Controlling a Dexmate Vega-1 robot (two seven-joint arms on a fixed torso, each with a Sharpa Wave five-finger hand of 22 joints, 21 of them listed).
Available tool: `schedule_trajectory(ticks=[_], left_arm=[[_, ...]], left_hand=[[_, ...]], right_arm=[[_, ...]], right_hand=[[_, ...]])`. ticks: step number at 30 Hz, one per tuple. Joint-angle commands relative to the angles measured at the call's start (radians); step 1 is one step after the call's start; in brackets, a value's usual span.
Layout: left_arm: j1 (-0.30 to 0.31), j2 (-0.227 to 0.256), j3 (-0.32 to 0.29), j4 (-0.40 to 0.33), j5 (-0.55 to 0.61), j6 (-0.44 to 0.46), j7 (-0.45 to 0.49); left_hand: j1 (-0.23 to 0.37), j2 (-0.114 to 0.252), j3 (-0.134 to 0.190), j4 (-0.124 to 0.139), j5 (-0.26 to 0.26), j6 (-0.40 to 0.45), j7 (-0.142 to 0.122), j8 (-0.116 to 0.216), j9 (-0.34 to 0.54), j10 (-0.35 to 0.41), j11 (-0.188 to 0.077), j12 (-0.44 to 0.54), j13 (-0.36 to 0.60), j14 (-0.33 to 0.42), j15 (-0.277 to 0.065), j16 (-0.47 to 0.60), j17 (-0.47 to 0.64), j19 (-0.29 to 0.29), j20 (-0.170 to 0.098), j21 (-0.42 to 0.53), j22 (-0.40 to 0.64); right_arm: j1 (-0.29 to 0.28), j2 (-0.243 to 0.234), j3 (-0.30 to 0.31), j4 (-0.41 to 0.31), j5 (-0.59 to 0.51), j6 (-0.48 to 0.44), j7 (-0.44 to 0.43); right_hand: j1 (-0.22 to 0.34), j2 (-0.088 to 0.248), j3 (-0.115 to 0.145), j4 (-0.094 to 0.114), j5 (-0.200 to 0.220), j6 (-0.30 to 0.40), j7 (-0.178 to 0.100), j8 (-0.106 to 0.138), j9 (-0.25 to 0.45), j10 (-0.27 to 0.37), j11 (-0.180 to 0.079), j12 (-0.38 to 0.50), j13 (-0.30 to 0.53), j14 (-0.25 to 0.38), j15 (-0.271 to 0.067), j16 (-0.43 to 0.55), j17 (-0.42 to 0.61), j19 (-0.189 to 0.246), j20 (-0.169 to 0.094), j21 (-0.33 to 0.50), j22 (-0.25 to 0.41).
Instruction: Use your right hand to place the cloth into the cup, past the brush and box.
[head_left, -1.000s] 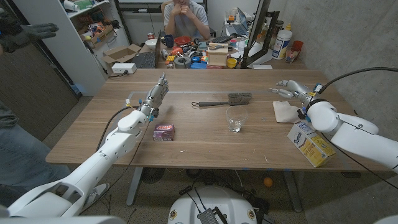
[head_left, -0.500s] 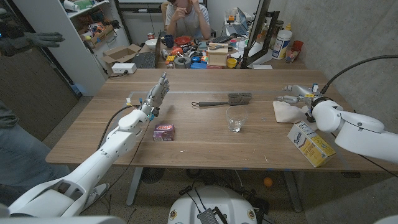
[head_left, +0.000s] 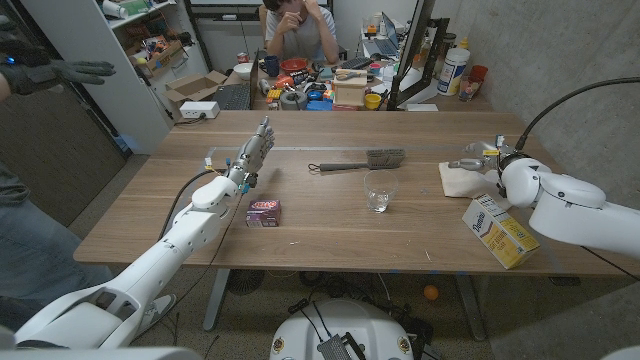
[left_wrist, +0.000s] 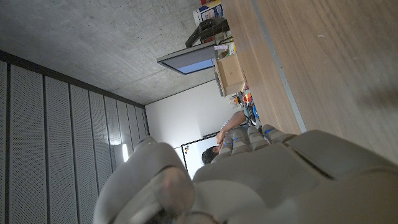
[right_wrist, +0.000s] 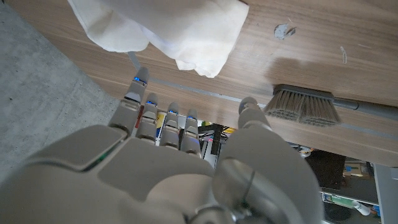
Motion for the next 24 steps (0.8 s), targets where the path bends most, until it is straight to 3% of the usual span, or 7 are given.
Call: schedule_trajectory(ticks=[1, 7, 14, 24], left_arm=[[0.013, 0.004, -0.006, 0.000, -0.004, -0.010, -0.002], [0.013, 0.006, -0.006, -0.002, -0.003, -0.008, 0.000], [0.008, 0.004, -0.004, 0.007, -0.002, -0.010, -0.006], [0.005, 0.000, 0.006, 0.022, 0.000, -0.013, -0.024]], left_hand=[[0.004, 0.009, -0.004, 0.002, 0.007, 0.005, -0.003, 0.003, 0.006, 0.005, -0.002, 0.006, 0.004, 0.003, -0.001, 0.007, 0.002, -0.001, 0.008, 0.000, 0.004], [0.005, 0.010, -0.004, 0.001, 0.007, 0.008, -0.001, 0.004, 0.006, 0.006, 0.000, 0.007, 0.004, 0.003, 0.001, 0.007, 0.002, 0.000, 0.006, 0.000, 0.004], [0.006, 0.012, -0.005, 0.001, 0.007, 0.011, 0.001, 0.005, 0.006, 0.009, 0.001, 0.008, 0.004, 0.004, 0.000, 0.007, 0.002, 0.000, 0.006, 0.001, 0.004], [0.007, 0.014, -0.006, 0.000, 0.007, 0.016, 0.000, 0.006, 0.006, 0.013, 0.002, 0.009, 0.004, 0.008, 0.000, 0.008, 0.002, 0.000, 0.006, 0.001, 0.004]], right_arm=[[0.114, 0.027, -0.134, 0.035, -0.077, -0.115, 0.082], [0.179, 0.055, -0.208, 0.068, -0.112, -0.177, 0.129], [0.216, 0.065, -0.243, 0.099, -0.109, -0.201, 0.145], [0.193, 0.085, -0.216, 0.165, -0.055, -0.159, 0.094]], right_hand=[[-0.008, -0.024, -0.013, 0.001, 0.004, -0.011, 0.000, -0.004, 0.005, -0.015, 0.005, -0.007, 0.005, -0.019, -0.002, -0.009, 0.004, 0.012, 0.002, 0.003, 0.001], [-0.020, -0.046, -0.027, 0.003, 0.013, -0.036, 0.006, -0.009, 0.006, -0.038, 0.021, -0.012, 0.006, -0.033, -0.001, -0.012, 0.005, 0.016, 0.002, -0.006, 0.000], [-0.033, -0.058, -0.038, 0.008, 0.018, -0.052, 0.010, -0.011, 0.006, -0.049, 0.032, -0.013, 0.007, -0.032, 0.000, -0.009, 0.005, 0.033, 0.001, -0.004, 0.001], [-0.036, -0.071, -0.047, 0.008, 0.030, -0.033, -0.001, 0.002, 0.007, -0.026, 0.025, 0.000, 0.008, -0.013, -0.009, -0.002, 0.005, 0.067, 0.001, 0.000, 0.002]])
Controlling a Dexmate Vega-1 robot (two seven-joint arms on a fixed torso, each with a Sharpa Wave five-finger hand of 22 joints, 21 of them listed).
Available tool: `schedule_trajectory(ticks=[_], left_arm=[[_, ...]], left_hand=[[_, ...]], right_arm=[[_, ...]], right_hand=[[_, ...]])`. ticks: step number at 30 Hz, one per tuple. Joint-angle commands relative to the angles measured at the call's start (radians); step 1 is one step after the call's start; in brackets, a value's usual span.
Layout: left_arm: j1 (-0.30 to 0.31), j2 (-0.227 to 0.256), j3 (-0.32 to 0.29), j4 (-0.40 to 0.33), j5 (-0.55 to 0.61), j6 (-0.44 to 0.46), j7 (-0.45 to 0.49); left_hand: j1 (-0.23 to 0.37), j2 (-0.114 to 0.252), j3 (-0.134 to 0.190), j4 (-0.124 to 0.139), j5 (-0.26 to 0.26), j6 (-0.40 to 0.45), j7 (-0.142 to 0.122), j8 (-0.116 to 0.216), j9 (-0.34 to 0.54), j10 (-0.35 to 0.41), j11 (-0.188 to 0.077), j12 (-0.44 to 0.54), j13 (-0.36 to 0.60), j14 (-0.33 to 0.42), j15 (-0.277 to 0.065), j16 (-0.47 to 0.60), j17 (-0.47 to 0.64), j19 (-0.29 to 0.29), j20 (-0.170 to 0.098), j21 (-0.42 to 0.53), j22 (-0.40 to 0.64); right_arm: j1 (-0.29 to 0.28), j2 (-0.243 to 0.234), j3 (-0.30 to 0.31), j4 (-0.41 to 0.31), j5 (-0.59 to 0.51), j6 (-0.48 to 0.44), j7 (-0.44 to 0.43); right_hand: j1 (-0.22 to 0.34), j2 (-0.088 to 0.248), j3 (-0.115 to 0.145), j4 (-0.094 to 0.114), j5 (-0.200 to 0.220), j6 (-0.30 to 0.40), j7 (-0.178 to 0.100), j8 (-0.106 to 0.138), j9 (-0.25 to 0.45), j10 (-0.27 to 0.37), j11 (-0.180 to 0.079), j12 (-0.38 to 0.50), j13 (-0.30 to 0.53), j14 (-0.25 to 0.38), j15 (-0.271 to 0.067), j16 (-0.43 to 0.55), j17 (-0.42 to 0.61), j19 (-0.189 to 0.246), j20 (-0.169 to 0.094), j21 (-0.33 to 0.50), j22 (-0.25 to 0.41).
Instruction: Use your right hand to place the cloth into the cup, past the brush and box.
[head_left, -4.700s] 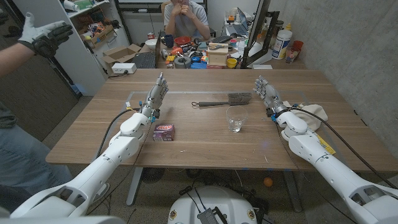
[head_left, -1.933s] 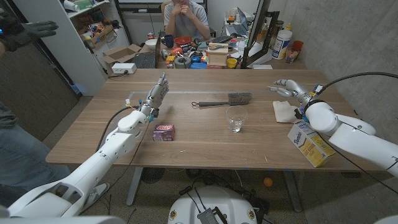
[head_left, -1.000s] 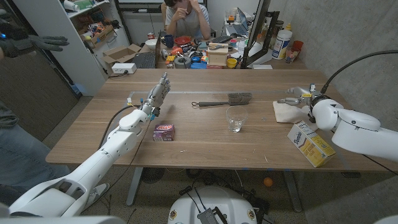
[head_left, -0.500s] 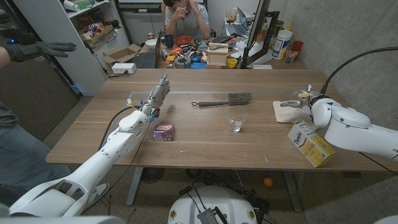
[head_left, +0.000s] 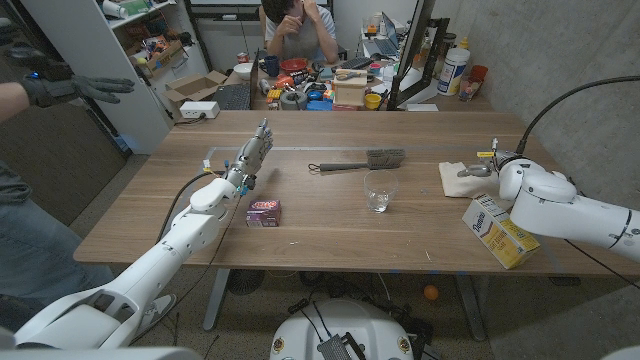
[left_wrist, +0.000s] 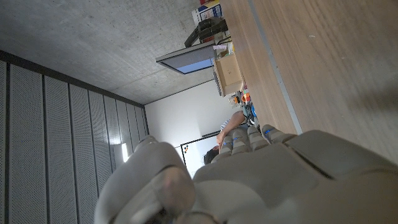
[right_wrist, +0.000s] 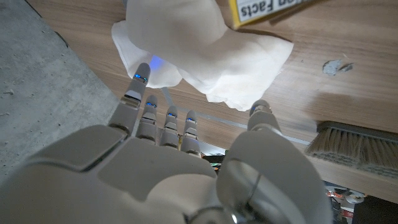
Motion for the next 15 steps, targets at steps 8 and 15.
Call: schedule_trajectory(ticks=[8, 15], left_arm=[[-0.007, 0.000, 0.009, 0.010, 0.009, 0.003, -0.005], [-0.008, -0.002, 0.009, 0.010, 0.008, 0.006, -0.001]], left_hand=[[0.002, 0.010, -0.005, 0.002, 0.007, 0.007, -0.002, 0.006, 0.001, 0.005, 0.001, 0.005, 0.004, 0.009, 0.002, 0.004, 0.002, 0.000, 0.006, 0.001, 0.004], [0.003, 0.011, -0.006, 0.002, 0.006, 0.009, -0.004, 0.006, 0.001, 0.009, 0.000, 0.006, 0.004, 0.013, 0.000, 0.005, 0.002, 0.001, 0.010, 0.002, 0.004]], right_arm=[[0.030, 0.044, -0.033, 0.106, 0.048, 0.016, -0.025], [0.096, 0.060, -0.110, 0.136, 0.018, -0.008, 0.030]], right_hand=[[0.006, -0.015, -0.005, -0.004, 0.015, 0.015, -0.009, 0.011, 0.002, 0.023, -0.008, 0.015, 0.004, 0.021, -0.008, 0.013, 0.003, 0.034, 0.001, 0.006, 0.002], [0.014, -0.013, -0.004, -0.006, 0.020, 0.006, -0.009, 0.008, 0.002, 0.011, -0.003, 0.011, 0.004, 0.018, -0.008, 0.010, 0.002, 0.049, 0.002, 0.007, 0.002]])
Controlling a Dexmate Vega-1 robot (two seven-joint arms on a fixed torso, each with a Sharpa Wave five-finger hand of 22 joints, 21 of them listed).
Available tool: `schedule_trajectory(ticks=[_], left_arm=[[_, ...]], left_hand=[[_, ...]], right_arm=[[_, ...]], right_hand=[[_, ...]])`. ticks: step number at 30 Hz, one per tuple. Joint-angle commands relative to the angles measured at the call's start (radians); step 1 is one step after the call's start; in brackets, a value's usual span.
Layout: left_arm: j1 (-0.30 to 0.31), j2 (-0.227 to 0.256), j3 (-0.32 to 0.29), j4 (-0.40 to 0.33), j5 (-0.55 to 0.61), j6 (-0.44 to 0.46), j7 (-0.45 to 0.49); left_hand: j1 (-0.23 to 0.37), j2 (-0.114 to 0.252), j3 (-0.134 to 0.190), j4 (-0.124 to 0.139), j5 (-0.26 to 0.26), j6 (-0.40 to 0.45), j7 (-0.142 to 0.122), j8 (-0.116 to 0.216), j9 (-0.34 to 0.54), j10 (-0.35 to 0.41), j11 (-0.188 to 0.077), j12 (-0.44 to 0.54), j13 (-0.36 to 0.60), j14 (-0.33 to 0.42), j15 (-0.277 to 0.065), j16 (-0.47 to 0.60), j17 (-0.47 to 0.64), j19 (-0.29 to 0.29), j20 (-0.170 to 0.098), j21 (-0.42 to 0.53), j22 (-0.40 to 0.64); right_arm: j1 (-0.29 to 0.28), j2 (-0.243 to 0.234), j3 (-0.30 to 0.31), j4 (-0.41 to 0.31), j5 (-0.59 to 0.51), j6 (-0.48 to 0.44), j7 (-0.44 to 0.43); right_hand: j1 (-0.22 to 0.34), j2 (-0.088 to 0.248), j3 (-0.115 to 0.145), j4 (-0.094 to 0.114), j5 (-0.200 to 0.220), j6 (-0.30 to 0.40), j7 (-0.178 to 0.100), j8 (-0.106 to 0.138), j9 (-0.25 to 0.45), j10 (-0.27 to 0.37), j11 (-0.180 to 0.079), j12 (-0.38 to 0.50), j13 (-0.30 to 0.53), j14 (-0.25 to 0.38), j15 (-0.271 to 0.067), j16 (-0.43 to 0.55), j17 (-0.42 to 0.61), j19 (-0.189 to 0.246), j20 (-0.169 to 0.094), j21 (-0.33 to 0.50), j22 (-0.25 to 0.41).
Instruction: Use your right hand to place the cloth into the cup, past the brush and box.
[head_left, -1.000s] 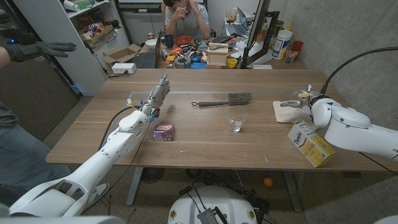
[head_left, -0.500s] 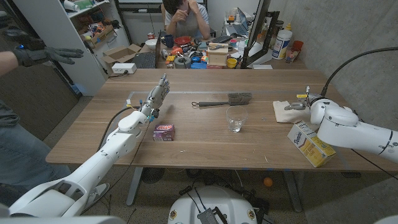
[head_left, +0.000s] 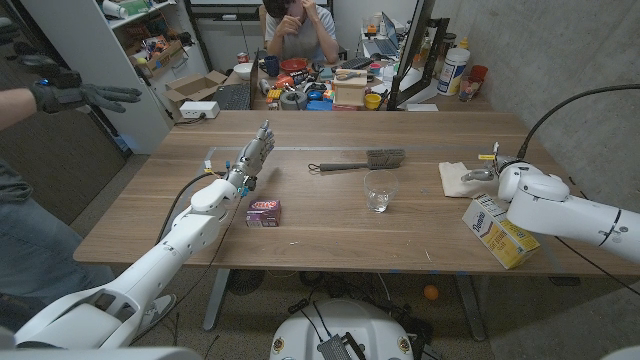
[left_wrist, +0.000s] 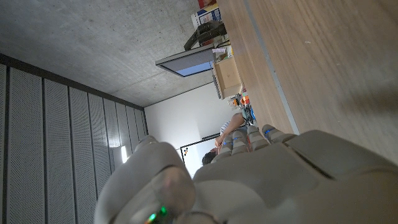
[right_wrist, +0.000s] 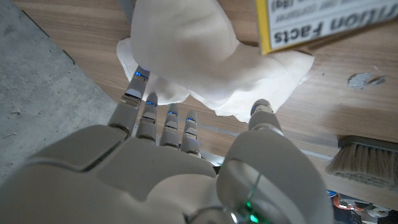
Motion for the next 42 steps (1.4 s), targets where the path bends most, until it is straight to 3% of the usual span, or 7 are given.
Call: schedule_trajectory(ticks=[1, 15, 18, 20, 25, 33, 42], left_arm=[[-0.003, -0.001, 0.001, 0.002, 0.002, 0.006, 0.006], [0.000, 0.012, 0.011, -0.014, 0.034, 0.010, 0.030], [0.003, 0.013, 0.010, -0.018, 0.034, 0.011, 0.031], [0.004, 0.013, 0.010, -0.020, 0.033, 0.011, 0.031], [0.007, 0.015, 0.009, -0.024, 0.034, 0.011, 0.034], [0.009, 0.012, 0.009, -0.024, 0.034, 0.009, 0.036], [0.012, 0.011, 0.010, -0.022, 0.033, 0.009, 0.037]], left_hand=[[0.004, 0.012, -0.007, 0.002, 0.006, 0.008, 0.001, 0.008, 0.001, 0.002, -0.001, 0.006, 0.004, 0.003, 0.002, 0.005, 0.003, 0.001, 0.011, 0.002, 0.004], [0.006, 0.015, -0.010, 0.001, 0.006, 0.033, 0.000, 0.015, 0.001, 0.014, -0.002, 0.010, 0.004, 0.012, 0.001, 0.007, 0.003, 0.007, 0.013, 0.004, 0.004], [0.006, 0.015, -0.011, 0.001, 0.006, 0.035, 0.000, 0.015, 0.001, 0.016, -0.002, 0.010, 0.004, 0.014, 0.000, 0.007, 0.003, 0.007, 0.013, 0.004, 0.004], [0.007, 0.016, -0.012, 0.001, 0.006, 0.040, 0.001, 0.017, 0.001, 0.017, -0.003, 0.010, 0.004, 0.016, 0.000, 0.007, 0.003, 0.008, 0.013, 0.004, 0.004], [0.007, 0.017, -0.013, 0.000, 0.006, 0.048, 0.001, 0.018, 0.001, 0.021, -0.007, 0.011, 0.004, 0.020, 0.001, 0.008, 0.003, 0.010, 0.015, 0.005, 0.004], [0.009, 0.018, -0.015, 0.000, 0.006, 0.055, 0.001, 0.019, 0.001, 0.025, -0.010, 0.012, 0.004, 0.025, -0.002, 0.009, 0.003, 0.011, 0.021, 0.005, 0.004], [0.010, 0.018, -0.017, -0.001, 0.005, 0.063, 0.003, 0.020, 0.001, 0.027, -0.011, 0.011, 0.005, 0.026, -0.003, 0.008, 0.003, 0.011, 0.023, 0.005, 0.004]], right_arm=[[0.065, 0.026, -0.076, 0.057, -0.013, -0.011, 0.045], [0.052, 0.054, -0.067, 0.110, 0.014, 0.035, 0.026], [0.048, 0.055, -0.063, 0.119, 0.021, 0.046, 0.026], [0.050, 0.059, -0.066, 0.124, 0.021, 0.042, 0.029], [0.048, 0.058, -0.066, 0.132, 0.024, 0.058, 0.028], [0.078, 0.069, -0.094, 0.148, 0.002, 0.053, 0.060], [0.067, 0.086, -0.082, 0.144, -0.009, 0.056, 0.022]], right_hand=[[0.007, -0.005, 0.002, -0.004, 0.011, 0.001, -0.003, 0.006, 0.003, -0.006, 0.006, 0.004, 0.004, 0.005, -0.003, 0.005, 0.002, 0.015, 0.002, 0.007, 0.002], [0.054, 0.001, 0.013, -0.018, 0.029, 0.014, -0.008, 0.014, 0.003, 0.012, -0.004, 0.014, 0.005, 0.045, -0.026, 0.013, 0.002, 0.092, -0.002, 0.022, 0.004], [0.070, 0.001, 0.016, -0.021, 0.035, 0.016, -0.008, 0.014, 0.003, 0.016, -0.003, 0.016, 0.005, 0.069, -0.031, 0.018, 0.002, 0.134, -0.004, 0.033, 0.004], [0.095, -0.003, 0.018, -0.023, 0.042, 0.020, -0.007, 0.014, 0.004, 0.024, -0.003, 0.019, 0.006, 0.104, -0.041, 0.021, 0.003, 0.219, -0.008, 0.054, 0.002], [0.108, -0.009, 0.016, -0.021, 0.047, 0.040, -0.016, 0.020, 0.004, 0.047, -0.007, 0.027, 0.007, 0.142, -0.058, 0.027, 0.005, 0.268, -0.008, 0.061, -0.001], [0.219, 0.026, 0.051, -0.031, 0.064, 0.190, -0.060, 0.060, 0.009, 0.160, -0.037, 0.066, 0.009, 0.293, -0.129, 0.050, 0.011, 0.390, -0.113, 0.074, -0.001], [0.486, 0.126, 0.131, -0.046, 0.042, 0.397, -0.104, 0.118, 0.034, 0.281, -0.089, 0.110, 0.020, 0.464, -0.263, 0.081, 0.038, 0.488, -0.282, 0.086, 0.007]])
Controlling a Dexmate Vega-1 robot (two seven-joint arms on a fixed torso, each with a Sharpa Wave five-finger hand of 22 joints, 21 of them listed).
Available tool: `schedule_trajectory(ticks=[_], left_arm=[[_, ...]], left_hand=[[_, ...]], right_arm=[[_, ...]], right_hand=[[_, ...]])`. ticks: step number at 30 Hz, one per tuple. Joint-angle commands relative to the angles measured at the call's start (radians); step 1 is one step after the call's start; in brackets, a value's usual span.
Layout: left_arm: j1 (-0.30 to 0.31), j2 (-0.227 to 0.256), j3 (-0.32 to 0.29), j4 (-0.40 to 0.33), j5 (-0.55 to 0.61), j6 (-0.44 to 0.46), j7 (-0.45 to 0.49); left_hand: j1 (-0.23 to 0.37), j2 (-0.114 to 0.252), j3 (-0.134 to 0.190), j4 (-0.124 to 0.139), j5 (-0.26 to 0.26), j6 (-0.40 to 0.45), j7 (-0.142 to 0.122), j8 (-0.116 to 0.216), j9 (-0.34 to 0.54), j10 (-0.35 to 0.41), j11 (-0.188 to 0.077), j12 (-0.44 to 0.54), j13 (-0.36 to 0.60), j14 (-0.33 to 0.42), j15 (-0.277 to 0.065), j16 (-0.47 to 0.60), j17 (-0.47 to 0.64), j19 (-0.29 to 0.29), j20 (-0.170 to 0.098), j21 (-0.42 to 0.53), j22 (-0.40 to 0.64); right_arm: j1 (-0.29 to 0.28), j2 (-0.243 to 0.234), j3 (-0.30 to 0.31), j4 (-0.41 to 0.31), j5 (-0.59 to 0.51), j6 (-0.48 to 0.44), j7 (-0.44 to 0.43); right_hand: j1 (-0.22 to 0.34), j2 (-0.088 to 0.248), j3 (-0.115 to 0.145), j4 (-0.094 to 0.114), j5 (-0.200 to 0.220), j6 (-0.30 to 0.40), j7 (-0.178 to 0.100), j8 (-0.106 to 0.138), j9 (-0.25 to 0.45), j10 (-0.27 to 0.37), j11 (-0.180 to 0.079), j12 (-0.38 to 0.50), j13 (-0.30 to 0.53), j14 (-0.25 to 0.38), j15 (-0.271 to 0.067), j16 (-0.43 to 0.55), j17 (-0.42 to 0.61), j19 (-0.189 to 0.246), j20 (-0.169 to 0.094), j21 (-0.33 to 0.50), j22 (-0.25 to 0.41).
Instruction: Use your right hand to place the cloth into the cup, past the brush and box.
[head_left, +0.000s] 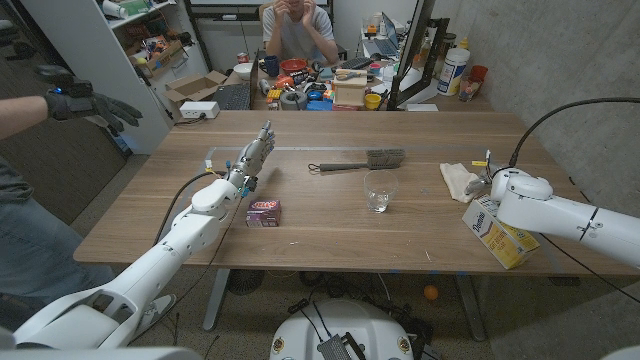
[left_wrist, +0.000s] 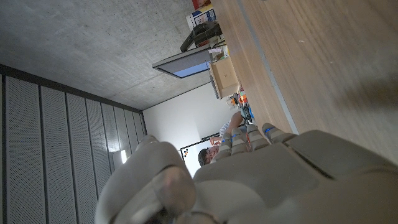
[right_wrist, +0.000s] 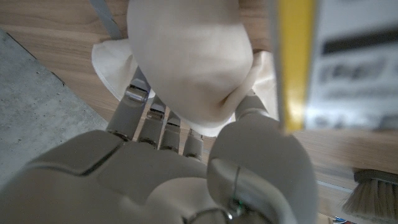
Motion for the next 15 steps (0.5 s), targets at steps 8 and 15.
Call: schedule_trajectory(ticks=[8, 15], left_arm=[[0.006, -0.001, 0.000, 0.002, -0.001, -0.006, -0.001], [0.005, -0.004, 0.000, 0.010, -0.002, -0.009, -0.005]], left_hand=[[0.003, 0.011, -0.008, 0.004, 0.005, 0.015, 0.003, 0.005, 0.003, 0.003, -0.005, 0.004, 0.005, 0.004, 0.000, 0.007, 0.003, -0.001, 0.011, 0.005, 0.004], [0.003, 0.012, -0.009, 0.004, 0.005, 0.020, 0.003, 0.006, 0.003, 0.002, -0.003, 0.003, 0.005, 0.004, -0.001, 0.006, 0.003, -0.001, 0.011, 0.005, 0.004]], right_arm=[[-0.041, 0.032, 0.034, -0.014, -0.030, 0.036, -0.103], [-0.098, 0.049, 0.099, -0.021, -0.008, 0.081, -0.185]], right_hand=[[0.263, 0.101, 0.032, 0.002, -0.086, 0.216, -0.019, 0.079, 0.050, 0.100, -0.040, 0.059, 0.028, 0.136, -0.134, 0.062, 0.079, 0.048, -0.166, 0.035, 0.023], [0.388, 0.111, -0.011, 0.001, -0.097, 0.282, -0.010, 0.100, 0.085, 0.181, -0.061, 0.162, 0.131, 0.227, -0.188, 0.162, 0.209, 0.114, -0.212, 0.113, 0.051]])
